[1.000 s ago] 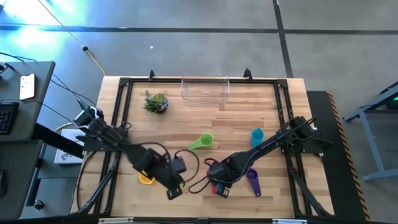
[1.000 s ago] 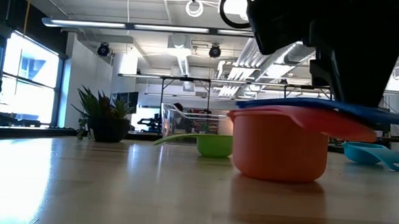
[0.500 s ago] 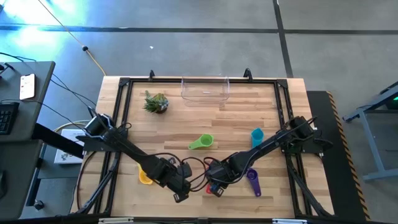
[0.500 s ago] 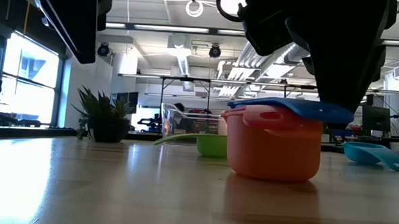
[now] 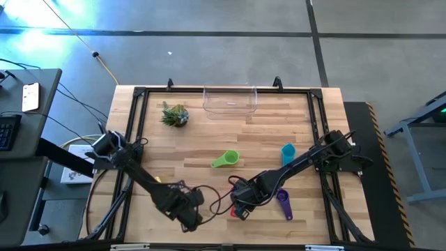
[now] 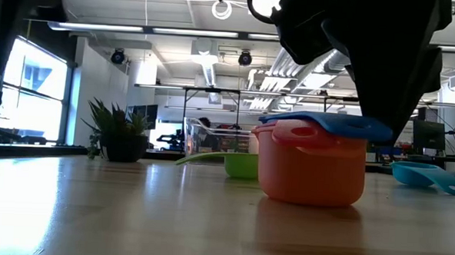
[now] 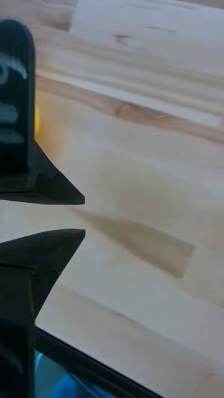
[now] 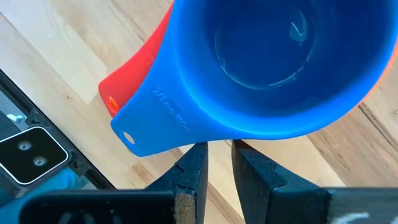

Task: Nest measuring cups in basket
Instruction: Stack the blue measuring cup into the red measuring cup, then stack the yellow measuring cup into the blue measuring cup

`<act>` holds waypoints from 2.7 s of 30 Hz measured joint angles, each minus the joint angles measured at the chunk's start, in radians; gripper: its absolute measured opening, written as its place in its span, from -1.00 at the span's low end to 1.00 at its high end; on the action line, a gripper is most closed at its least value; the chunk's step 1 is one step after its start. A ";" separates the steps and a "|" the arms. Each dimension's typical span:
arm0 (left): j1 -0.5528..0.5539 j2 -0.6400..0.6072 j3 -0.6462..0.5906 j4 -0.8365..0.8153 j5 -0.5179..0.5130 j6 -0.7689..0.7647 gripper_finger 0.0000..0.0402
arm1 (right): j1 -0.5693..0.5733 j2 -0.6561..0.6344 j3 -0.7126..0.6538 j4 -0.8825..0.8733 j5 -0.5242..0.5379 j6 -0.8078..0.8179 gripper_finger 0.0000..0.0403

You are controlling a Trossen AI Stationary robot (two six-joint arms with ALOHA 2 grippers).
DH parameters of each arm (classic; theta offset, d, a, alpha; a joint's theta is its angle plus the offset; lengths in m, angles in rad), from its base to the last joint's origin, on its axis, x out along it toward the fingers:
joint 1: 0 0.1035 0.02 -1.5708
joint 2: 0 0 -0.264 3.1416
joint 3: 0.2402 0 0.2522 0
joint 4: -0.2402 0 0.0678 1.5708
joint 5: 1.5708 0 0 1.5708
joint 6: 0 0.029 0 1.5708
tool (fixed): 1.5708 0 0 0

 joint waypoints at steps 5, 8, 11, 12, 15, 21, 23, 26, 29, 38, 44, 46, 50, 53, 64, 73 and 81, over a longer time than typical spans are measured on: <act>-0.048 0.000 0.000 -0.019 0.013 -0.008 -0.69 | 0.000 0.000 0.000 0.002 -0.002 0.003 -0.70; -0.063 -0.002 0.000 -0.068 0.021 -0.013 -0.69 | 0.000 0.000 0.000 0.010 -0.002 0.009 -0.70; -0.068 -0.036 -0.011 -0.121 0.020 -0.005 -0.69 | 0.000 0.000 0.000 0.018 -0.002 0.023 -0.70; -0.066 -0.060 -0.033 -0.112 0.020 -0.004 -0.69 | 0.000 0.000 0.000 0.021 -0.002 0.026 -0.70; -0.060 -0.165 -0.150 -0.054 0.019 -0.026 -0.74 | 0.000 0.000 0.000 0.025 -0.002 0.027 -0.69; -0.050 -0.443 -0.435 0.140 0.001 -0.158 -0.88 | 0.000 0.000 0.000 0.026 -0.001 0.027 -0.70; -0.049 -0.523 -0.512 0.201 -0.025 -0.202 -0.91 | 0.000 0.000 0.000 0.026 -0.001 0.027 -0.70; -0.044 -0.608 -0.607 0.318 -0.053 -0.256 -0.93 | -0.002 0.000 0.000 0.027 -0.001 0.040 -0.70; -0.044 -0.650 -0.680 0.507 -0.087 -0.265 -0.93 | -0.009 0.000 0.000 0.031 -0.001 0.053 -0.69; 0.018 -0.538 -0.750 0.941 -0.069 -0.167 -0.93 | -0.034 0.000 0.000 0.039 -0.001 0.077 -0.69; 0.040 -0.516 -0.751 0.970 -0.030 -0.098 -0.93 | -0.033 -0.001 0.000 0.043 -0.048 0.100 -0.69; 0.039 -0.541 -0.751 0.930 -0.029 -0.089 -0.93 | -0.033 -0.001 0.007 0.041 -0.073 0.111 -0.69; 0.037 -0.605 -0.752 0.807 -0.008 -0.095 -0.93 | -0.023 -0.001 0.053 0.038 -0.055 0.123 -0.69; 0.030 -0.671 -0.750 0.722 -0.007 -0.106 -0.93 | -0.014 -0.001 0.110 0.022 -0.006 0.123 -0.69; -0.020 -0.908 -0.750 0.429 0.001 -0.156 -0.93 | -0.012 -0.002 0.321 -0.187 0.221 0.064 -0.69; -0.023 -1.015 -0.750 0.307 0.016 0.151 -0.93 | -0.017 -0.002 0.478 -0.361 0.373 0.036 -0.69; -0.020 -1.001 -0.750 0.289 0.103 0.301 -0.90 | -0.033 -0.002 0.571 -0.434 0.447 0.013 -0.69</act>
